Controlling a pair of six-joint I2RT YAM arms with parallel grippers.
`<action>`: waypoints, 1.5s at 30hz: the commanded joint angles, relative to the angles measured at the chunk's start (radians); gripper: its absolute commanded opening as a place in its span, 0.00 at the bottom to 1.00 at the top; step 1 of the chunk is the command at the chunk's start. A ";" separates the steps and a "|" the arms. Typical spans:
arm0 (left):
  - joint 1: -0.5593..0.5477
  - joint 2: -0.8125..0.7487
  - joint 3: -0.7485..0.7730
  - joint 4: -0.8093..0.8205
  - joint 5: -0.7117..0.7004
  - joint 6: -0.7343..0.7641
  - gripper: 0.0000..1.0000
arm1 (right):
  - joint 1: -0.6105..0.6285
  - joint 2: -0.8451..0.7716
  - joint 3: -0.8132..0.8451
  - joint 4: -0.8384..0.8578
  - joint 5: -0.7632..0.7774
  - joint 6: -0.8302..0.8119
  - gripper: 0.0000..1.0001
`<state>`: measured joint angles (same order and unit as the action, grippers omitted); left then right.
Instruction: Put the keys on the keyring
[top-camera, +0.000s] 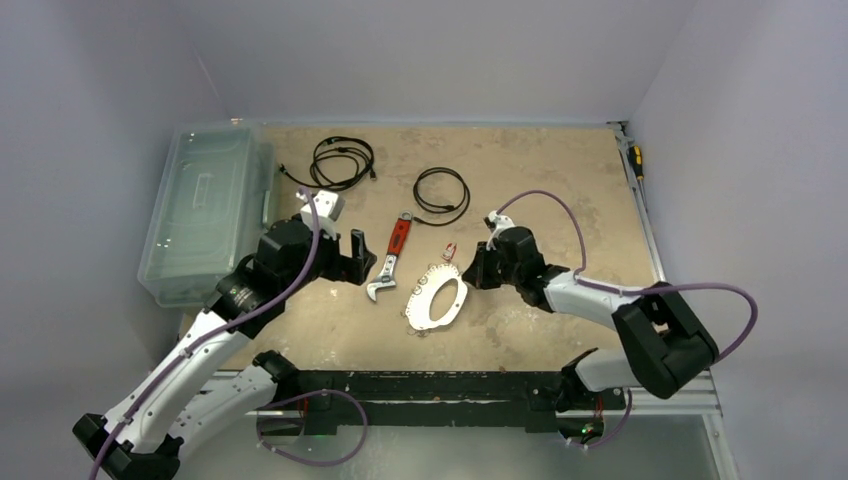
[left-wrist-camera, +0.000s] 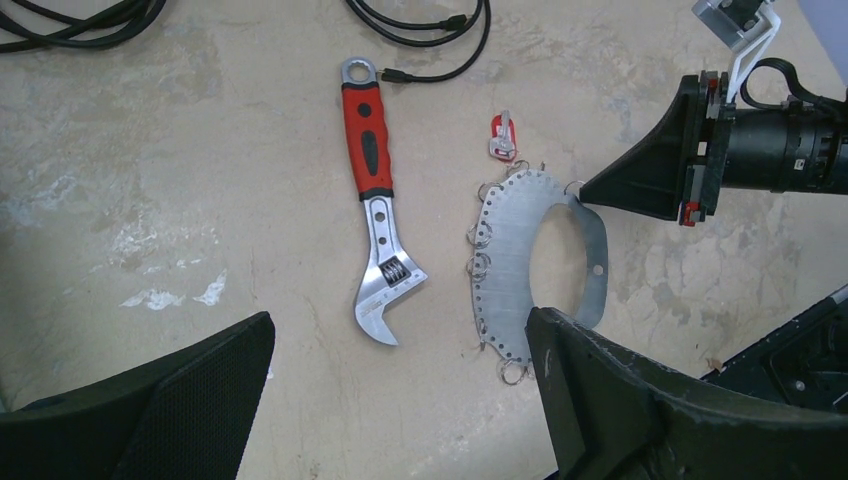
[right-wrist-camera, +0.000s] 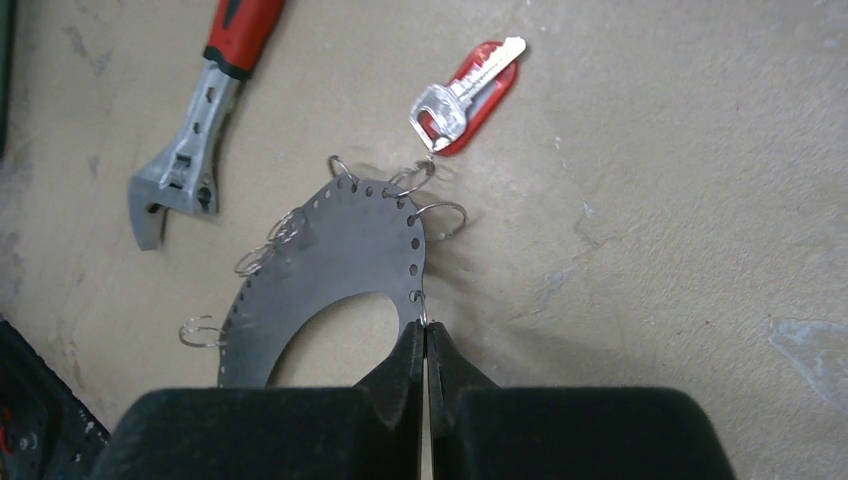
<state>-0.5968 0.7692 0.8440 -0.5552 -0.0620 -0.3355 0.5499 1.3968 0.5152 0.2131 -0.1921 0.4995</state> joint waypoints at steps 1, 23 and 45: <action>0.002 -0.037 -0.001 0.052 0.049 0.023 0.97 | 0.011 -0.084 0.008 -0.001 0.001 -0.056 0.00; 0.002 -0.075 -0.035 0.354 0.348 -0.001 0.94 | 0.042 -0.444 0.192 -0.181 -0.045 -0.351 0.00; 0.002 -0.100 -0.222 1.012 0.764 -0.103 0.53 | 0.144 -0.596 0.282 -0.170 -0.499 -0.493 0.00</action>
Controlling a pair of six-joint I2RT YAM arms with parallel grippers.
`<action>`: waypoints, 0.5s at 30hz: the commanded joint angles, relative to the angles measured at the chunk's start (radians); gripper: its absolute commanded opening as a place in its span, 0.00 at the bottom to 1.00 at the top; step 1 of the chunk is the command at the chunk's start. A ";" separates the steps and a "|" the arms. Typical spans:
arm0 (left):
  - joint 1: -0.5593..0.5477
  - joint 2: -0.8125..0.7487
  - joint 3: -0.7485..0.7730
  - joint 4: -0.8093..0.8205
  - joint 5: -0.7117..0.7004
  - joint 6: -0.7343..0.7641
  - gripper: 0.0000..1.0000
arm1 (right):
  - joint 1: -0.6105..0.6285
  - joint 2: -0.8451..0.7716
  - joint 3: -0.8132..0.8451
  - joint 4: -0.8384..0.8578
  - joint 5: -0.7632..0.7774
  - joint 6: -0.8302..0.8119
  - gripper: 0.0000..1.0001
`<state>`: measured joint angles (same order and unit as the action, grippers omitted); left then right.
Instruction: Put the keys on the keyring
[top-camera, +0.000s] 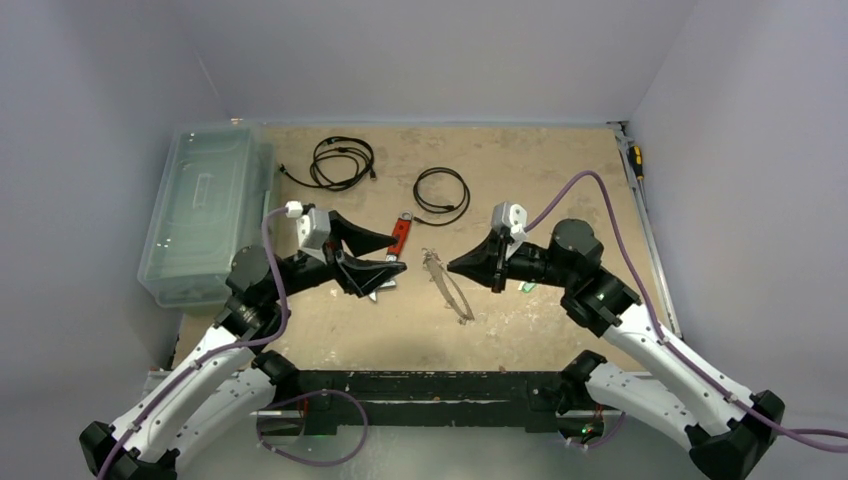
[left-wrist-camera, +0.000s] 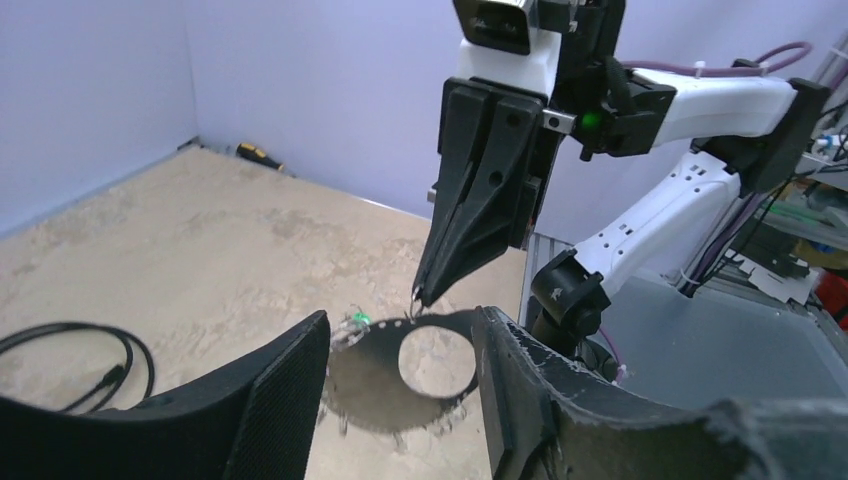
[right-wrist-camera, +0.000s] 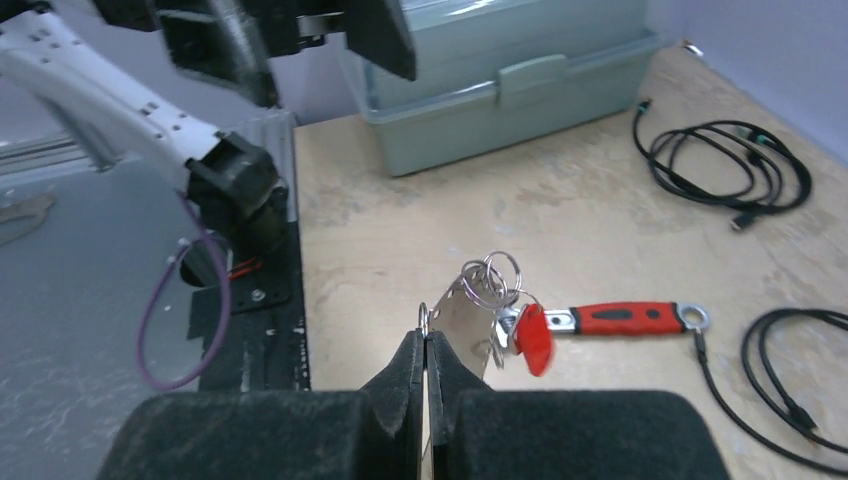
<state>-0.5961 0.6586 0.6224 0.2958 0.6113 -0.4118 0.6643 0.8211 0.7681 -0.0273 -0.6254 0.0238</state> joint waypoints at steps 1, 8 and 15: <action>0.001 0.015 -0.005 0.170 0.098 -0.028 0.51 | 0.037 -0.022 0.029 0.071 -0.058 -0.018 0.00; 0.000 -0.010 -0.058 0.187 0.110 -0.010 0.42 | 0.091 -0.057 -0.015 0.136 -0.038 -0.009 0.00; -0.003 -0.052 -0.096 0.164 0.163 0.024 0.38 | 0.117 -0.056 -0.025 0.180 -0.085 -0.002 0.00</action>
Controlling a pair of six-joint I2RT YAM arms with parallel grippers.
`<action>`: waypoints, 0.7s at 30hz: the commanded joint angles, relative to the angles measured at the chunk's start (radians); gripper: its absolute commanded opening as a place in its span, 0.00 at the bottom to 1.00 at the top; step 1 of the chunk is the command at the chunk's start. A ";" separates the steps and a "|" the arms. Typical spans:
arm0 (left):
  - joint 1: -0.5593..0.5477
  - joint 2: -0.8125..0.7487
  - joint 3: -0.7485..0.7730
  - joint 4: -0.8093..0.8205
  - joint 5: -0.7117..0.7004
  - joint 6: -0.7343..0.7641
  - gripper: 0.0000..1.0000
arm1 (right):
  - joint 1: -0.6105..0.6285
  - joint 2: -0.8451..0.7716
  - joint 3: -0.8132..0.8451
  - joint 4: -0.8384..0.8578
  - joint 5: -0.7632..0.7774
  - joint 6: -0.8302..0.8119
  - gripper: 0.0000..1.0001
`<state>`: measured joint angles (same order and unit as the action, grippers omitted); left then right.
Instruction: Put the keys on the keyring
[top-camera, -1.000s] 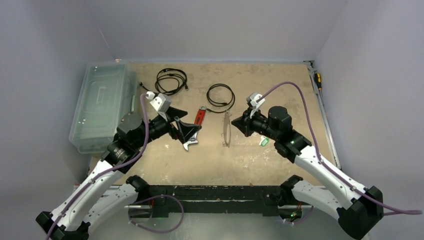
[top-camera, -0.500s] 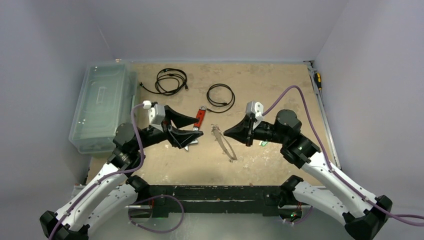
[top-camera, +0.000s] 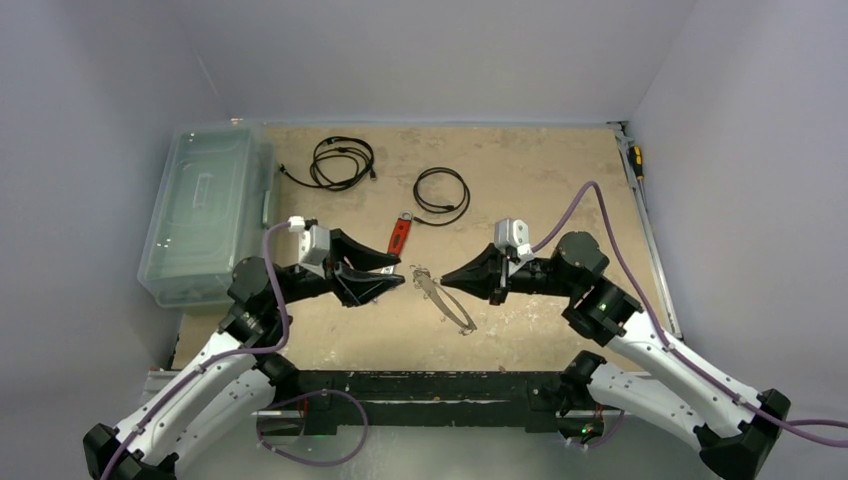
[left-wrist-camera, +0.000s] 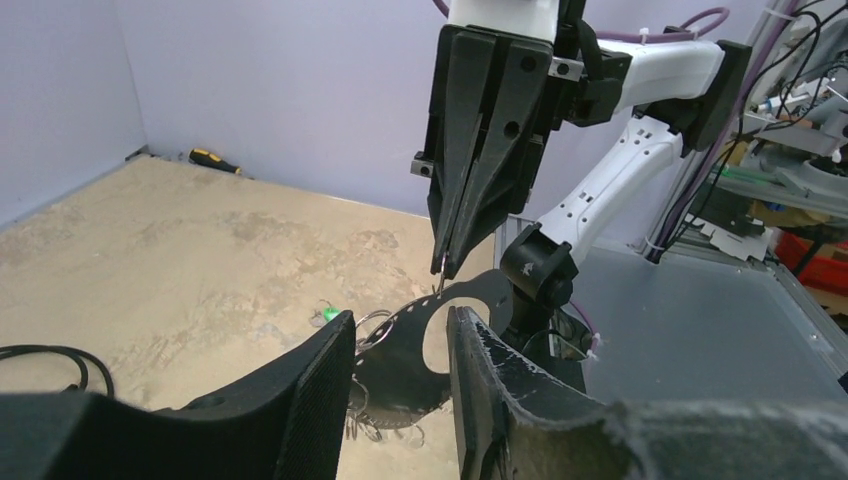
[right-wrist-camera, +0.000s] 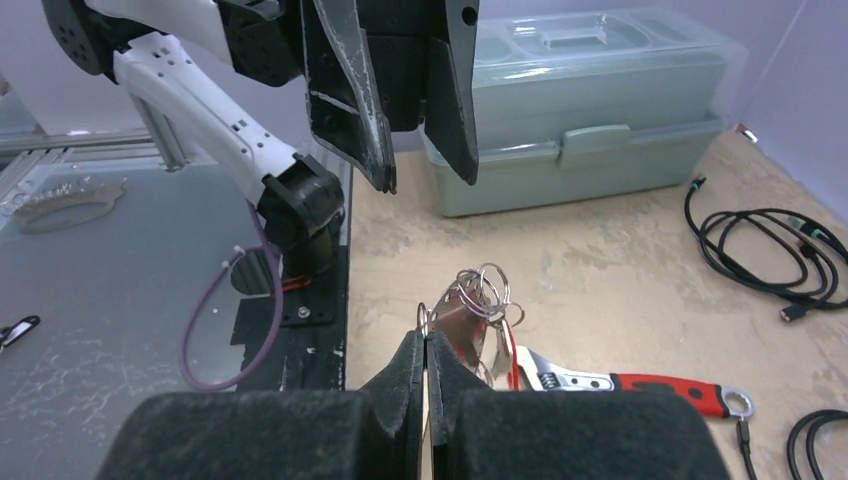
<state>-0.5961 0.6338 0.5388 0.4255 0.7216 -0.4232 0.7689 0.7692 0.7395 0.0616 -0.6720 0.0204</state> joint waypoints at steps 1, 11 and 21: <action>-0.005 -0.034 -0.015 0.033 0.055 0.039 0.37 | 0.017 0.001 0.006 0.092 -0.039 0.001 0.00; -0.037 -0.059 -0.025 0.012 0.060 0.062 0.40 | 0.063 0.055 0.021 0.127 -0.031 0.004 0.00; -0.086 -0.051 -0.018 -0.091 0.011 0.146 0.39 | 0.107 0.114 0.064 0.103 -0.003 -0.058 0.00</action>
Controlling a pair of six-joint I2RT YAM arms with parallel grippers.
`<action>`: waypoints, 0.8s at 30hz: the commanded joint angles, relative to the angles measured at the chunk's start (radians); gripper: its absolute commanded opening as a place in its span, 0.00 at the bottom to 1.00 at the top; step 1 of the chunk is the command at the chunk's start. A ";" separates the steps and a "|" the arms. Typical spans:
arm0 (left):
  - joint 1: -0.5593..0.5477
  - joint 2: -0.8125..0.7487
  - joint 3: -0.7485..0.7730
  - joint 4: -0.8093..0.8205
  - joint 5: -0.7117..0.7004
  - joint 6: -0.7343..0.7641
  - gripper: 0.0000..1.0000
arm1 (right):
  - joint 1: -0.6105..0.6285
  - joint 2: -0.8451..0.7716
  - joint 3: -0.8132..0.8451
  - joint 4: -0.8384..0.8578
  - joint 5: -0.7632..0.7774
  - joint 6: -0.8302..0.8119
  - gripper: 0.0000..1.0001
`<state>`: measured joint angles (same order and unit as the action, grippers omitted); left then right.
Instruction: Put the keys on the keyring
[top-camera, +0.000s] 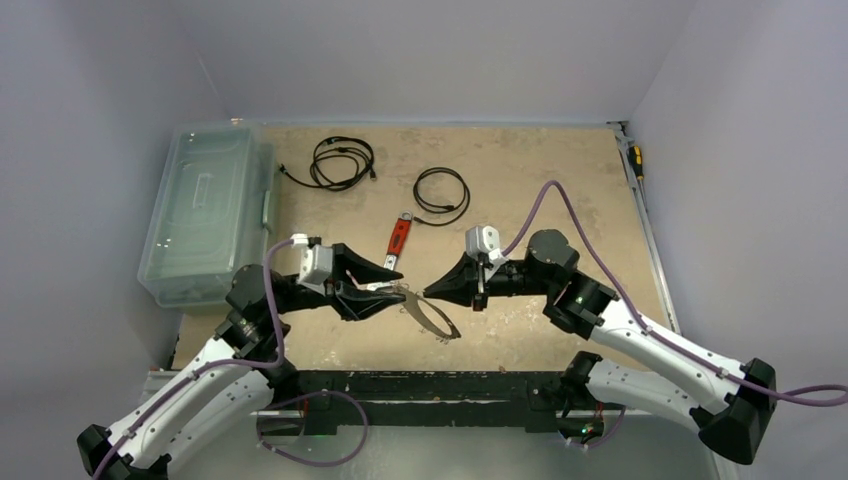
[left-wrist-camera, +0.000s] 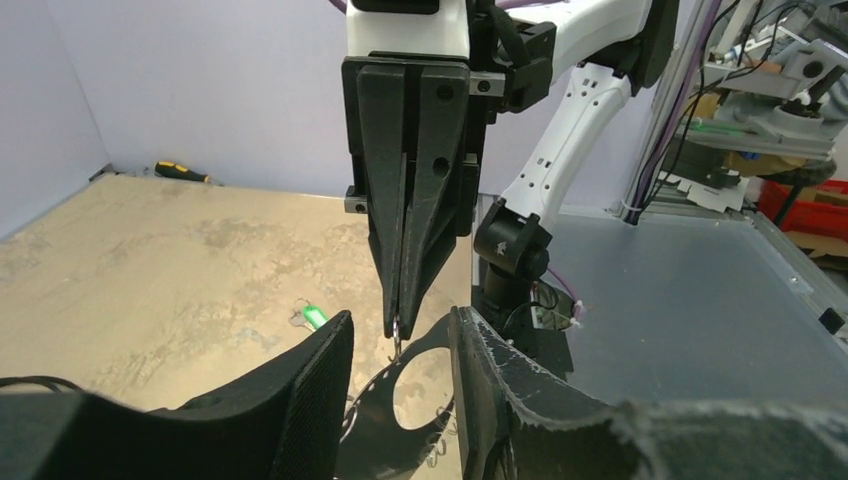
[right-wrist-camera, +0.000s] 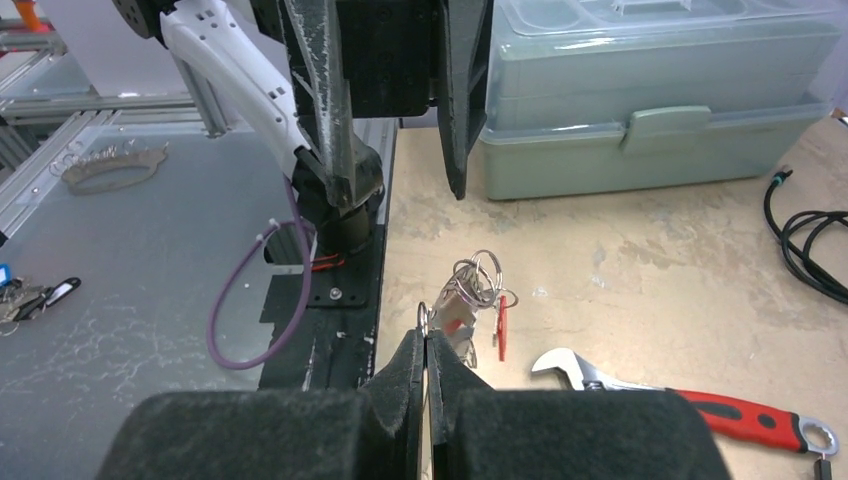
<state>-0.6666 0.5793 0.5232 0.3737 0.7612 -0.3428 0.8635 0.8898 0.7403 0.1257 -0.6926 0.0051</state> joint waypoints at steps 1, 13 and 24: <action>-0.018 0.006 0.000 -0.054 -0.040 0.077 0.38 | 0.014 -0.008 0.065 0.039 0.020 -0.046 0.00; -0.037 0.055 0.004 -0.071 -0.047 0.086 0.33 | 0.023 -0.022 0.066 0.056 0.020 -0.050 0.00; -0.063 0.076 0.001 -0.061 -0.034 0.076 0.29 | 0.026 -0.004 0.068 0.048 0.044 -0.062 0.00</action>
<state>-0.7189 0.6544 0.5232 0.2893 0.7189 -0.2726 0.8837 0.8913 0.7536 0.1276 -0.6697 -0.0387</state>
